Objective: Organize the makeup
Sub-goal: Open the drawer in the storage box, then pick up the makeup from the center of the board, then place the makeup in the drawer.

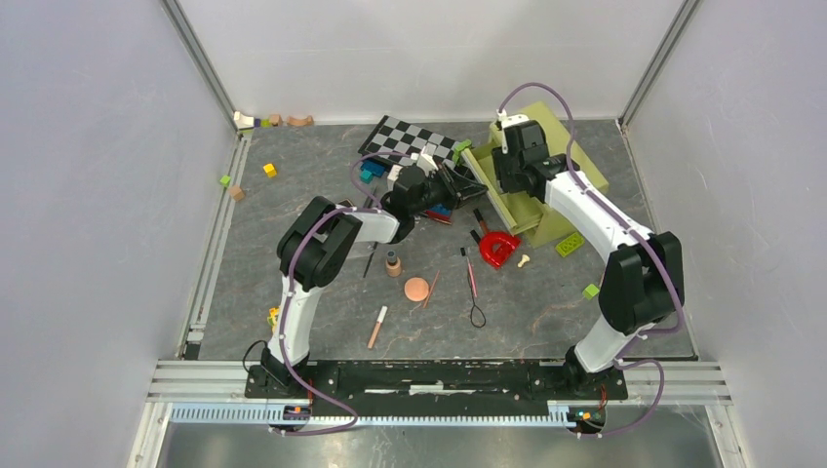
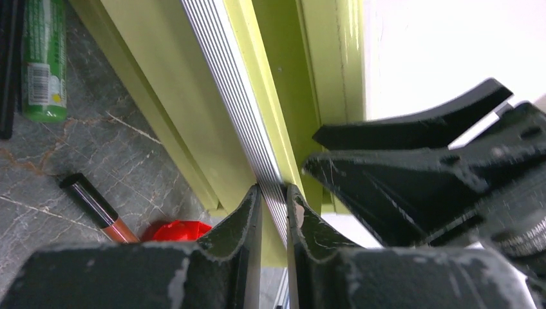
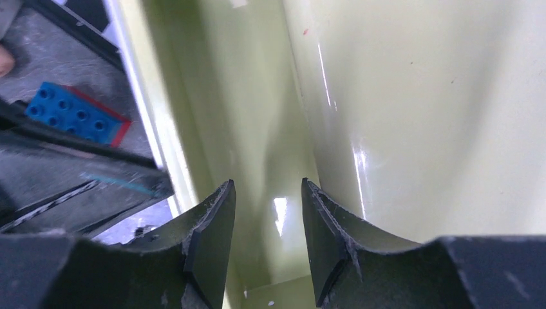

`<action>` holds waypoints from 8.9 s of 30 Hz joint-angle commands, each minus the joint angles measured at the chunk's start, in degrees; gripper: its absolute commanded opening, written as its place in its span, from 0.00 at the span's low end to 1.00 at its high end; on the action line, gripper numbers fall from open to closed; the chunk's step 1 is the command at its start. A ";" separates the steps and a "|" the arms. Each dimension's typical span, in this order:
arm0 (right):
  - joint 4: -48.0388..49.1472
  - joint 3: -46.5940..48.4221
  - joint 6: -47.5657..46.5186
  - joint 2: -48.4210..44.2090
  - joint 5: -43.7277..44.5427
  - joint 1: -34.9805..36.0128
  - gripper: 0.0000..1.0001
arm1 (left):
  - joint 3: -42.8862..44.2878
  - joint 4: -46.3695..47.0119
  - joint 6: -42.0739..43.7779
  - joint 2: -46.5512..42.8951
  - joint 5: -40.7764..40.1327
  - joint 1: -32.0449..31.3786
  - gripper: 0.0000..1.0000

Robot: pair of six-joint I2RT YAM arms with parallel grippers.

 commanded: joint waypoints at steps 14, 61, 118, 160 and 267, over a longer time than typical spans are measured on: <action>-0.53 3.86 -3.82 2.20 6.51 -10.40 0.50 | -2.44 -4.16 5.52 -2.79 1.71 0.28 0.02; -7.30 -5.20 -5.11 -0.38 -27.92 -8.80 0.37 | -4.60 -53.67 35.24 -35.85 -4.87 2.69 0.38; 7.31 -15.83 4.29 -21.61 -7.23 19.96 0.52 | -23.24 -73.20 39.44 -61.10 -37.58 -3.20 0.83; 5.04 -22.82 2.66 -30.56 -9.76 19.96 0.57 | -19.05 -66.57 38.23 -35.34 -37.64 -6.75 0.52; 30.22 -42.95 -6.35 -36.00 -29.78 26.11 0.05 | -18.70 -59.17 36.94 -50.50 6.28 -1.44 0.71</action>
